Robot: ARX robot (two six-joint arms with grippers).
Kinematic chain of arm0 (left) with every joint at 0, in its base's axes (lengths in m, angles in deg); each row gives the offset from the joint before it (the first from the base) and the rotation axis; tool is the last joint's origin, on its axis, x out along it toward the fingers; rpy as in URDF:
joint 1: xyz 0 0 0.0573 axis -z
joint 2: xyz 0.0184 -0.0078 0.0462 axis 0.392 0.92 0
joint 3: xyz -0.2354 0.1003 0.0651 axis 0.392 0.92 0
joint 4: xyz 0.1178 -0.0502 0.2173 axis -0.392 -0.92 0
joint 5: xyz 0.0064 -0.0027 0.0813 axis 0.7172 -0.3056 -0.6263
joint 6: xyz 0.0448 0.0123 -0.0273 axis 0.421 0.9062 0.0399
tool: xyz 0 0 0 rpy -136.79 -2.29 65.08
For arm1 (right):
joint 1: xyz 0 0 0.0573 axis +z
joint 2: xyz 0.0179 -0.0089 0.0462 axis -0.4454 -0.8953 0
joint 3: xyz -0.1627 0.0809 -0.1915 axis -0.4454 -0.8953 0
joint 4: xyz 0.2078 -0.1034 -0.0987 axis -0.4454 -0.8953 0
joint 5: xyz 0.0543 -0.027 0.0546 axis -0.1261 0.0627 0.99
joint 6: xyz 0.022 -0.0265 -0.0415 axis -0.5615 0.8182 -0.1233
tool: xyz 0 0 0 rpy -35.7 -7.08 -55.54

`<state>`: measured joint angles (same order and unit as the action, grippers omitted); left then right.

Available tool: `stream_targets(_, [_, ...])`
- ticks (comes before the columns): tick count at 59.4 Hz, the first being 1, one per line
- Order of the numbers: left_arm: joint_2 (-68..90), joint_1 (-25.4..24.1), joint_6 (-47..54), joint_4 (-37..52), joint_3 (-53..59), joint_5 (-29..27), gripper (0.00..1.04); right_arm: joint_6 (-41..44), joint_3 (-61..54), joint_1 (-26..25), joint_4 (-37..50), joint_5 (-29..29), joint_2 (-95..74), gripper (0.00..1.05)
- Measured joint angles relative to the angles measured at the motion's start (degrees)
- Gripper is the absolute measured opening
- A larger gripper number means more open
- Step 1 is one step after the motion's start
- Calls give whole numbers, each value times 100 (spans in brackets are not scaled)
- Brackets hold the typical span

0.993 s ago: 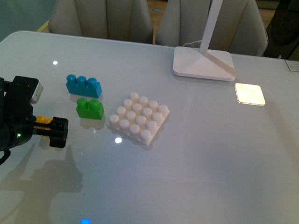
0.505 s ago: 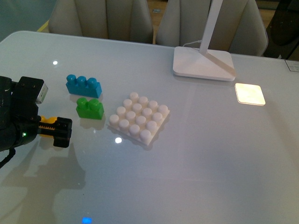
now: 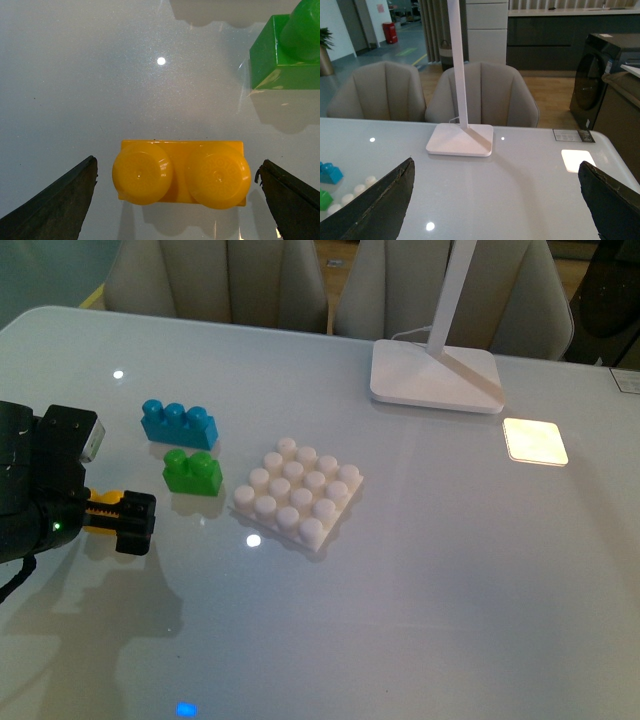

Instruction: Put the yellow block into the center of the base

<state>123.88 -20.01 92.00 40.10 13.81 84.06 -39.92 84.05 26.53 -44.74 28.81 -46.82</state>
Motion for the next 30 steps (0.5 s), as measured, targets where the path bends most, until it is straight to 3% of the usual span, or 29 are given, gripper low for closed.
stream_targets(9, [20, 9, 2, -37, -22, -4, 96, 0, 0, 0, 0, 0, 0, 96])
stream_targets(21, [85, 28, -7, -74, -87, -46, 68, 0, 0, 0, 0, 0, 0, 96])
stream_targets(30, [85, 33, -20, -76, -116, -55, 64, 0, 0, 0, 0, 0, 0, 96])
